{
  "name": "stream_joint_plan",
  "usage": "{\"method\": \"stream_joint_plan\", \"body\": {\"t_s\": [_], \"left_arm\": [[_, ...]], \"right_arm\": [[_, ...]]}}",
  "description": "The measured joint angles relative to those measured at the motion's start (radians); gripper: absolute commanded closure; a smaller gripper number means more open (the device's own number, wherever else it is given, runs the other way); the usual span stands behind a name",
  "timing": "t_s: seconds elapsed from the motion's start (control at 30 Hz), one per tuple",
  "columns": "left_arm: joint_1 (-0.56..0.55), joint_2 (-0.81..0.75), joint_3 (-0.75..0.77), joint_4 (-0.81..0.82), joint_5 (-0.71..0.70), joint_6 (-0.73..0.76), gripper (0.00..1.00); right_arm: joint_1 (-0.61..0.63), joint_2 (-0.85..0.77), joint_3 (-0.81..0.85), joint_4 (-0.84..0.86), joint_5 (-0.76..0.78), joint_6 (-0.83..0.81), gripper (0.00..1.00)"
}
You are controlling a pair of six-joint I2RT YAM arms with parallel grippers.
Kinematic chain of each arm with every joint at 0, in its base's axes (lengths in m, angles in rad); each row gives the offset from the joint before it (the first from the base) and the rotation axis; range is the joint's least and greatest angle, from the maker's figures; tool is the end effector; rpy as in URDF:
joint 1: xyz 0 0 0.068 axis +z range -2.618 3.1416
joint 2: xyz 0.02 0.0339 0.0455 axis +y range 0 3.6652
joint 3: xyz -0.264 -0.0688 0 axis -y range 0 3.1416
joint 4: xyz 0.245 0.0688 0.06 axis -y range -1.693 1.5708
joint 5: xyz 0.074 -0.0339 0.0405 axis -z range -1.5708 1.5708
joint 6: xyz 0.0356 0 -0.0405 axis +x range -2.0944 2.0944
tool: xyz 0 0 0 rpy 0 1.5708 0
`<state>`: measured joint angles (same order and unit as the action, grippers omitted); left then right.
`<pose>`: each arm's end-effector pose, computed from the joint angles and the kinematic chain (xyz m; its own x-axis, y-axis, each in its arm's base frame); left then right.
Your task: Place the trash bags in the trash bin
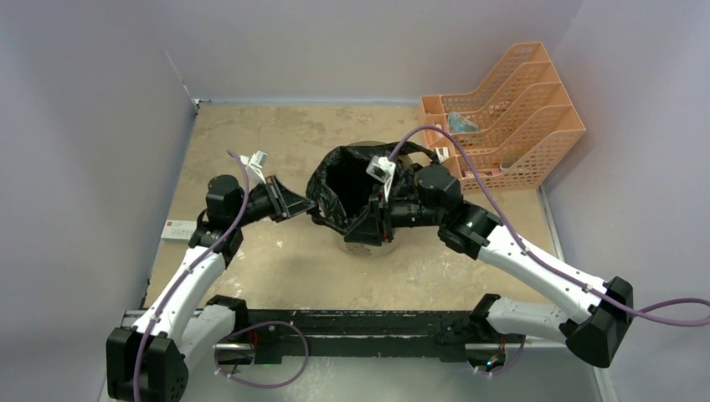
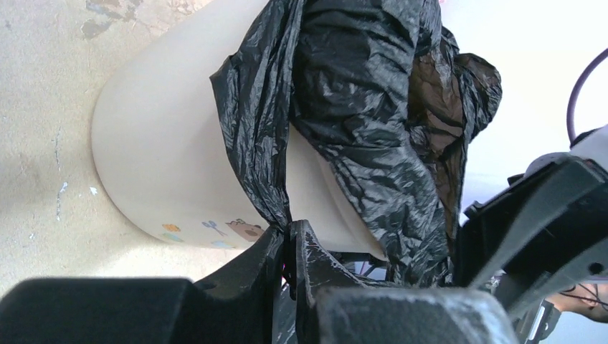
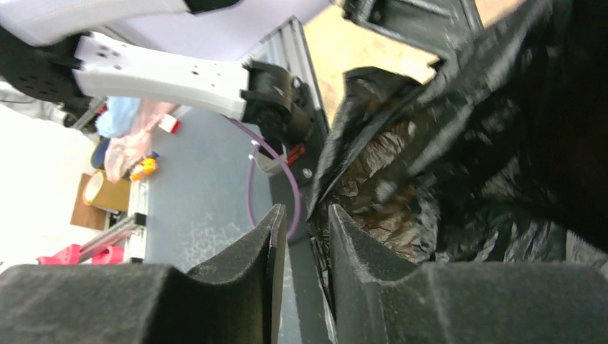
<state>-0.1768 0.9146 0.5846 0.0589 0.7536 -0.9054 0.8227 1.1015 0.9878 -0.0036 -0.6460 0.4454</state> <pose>0.1990 -0.0603 0.2733 -0.7742 -0.4444 -0.4507 0.2725 0.4087 -0.8711 0.1561 0.1997 0.3688 -0.4992 -0.0322 -0.8659 -0.8609 0.1317 0.4914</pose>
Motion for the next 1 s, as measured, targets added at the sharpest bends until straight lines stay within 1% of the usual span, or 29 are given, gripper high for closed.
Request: {"method": "stream_joint_plan", "body": {"t_s": [0.07,0.13,0.2,0.37,0.53,0.63,0.77,0.83,0.9,1.0], "left_arm": [[0.0,0.0,-0.027,0.038,0.005,-0.004,0.94],[0.0,0.002,-0.049,0.067,0.012,-0.014,0.94],[0.0,0.008,-0.062,0.09,0.02,-0.02,0.94],[0.0,0.036,-0.092,0.168,0.029,-0.03,0.94],[0.0,0.044,-0.15,0.236,0.027,-0.036,0.93],[0.0,0.043,-0.169,0.265,0.024,-0.026,0.91],[0.0,0.033,-0.196,0.325,0.027,-0.018,0.81],[0.0,0.027,-0.2,0.343,0.035,-0.018,0.74],[0.0,0.022,-0.199,0.346,0.051,-0.018,0.65],[0.0,0.012,-0.189,0.308,0.061,-0.018,0.57]], "right_arm": [[0.0,0.003,-0.026,-0.019,0.019,-0.014,0.66],[0.0,0.014,-0.048,-0.041,0.035,-0.024,0.63],[0.0,0.031,-0.053,-0.069,0.046,-0.031,0.56],[0.003,0.028,-0.058,-0.102,0.063,-0.052,0.46],[0.003,-0.019,-0.058,-0.138,0.058,-0.076,0.44],[0.003,-0.072,-0.058,-0.147,0.048,-0.08,0.43],[0.003,-0.17,-0.058,-0.105,0.056,-0.06,0.41],[0.003,-0.195,-0.057,-0.079,0.065,-0.047,0.42],[0.004,-0.189,-0.054,-0.059,0.077,-0.033,0.44],[0.012,-0.146,-0.039,-0.046,0.106,-0.013,0.45]]}}
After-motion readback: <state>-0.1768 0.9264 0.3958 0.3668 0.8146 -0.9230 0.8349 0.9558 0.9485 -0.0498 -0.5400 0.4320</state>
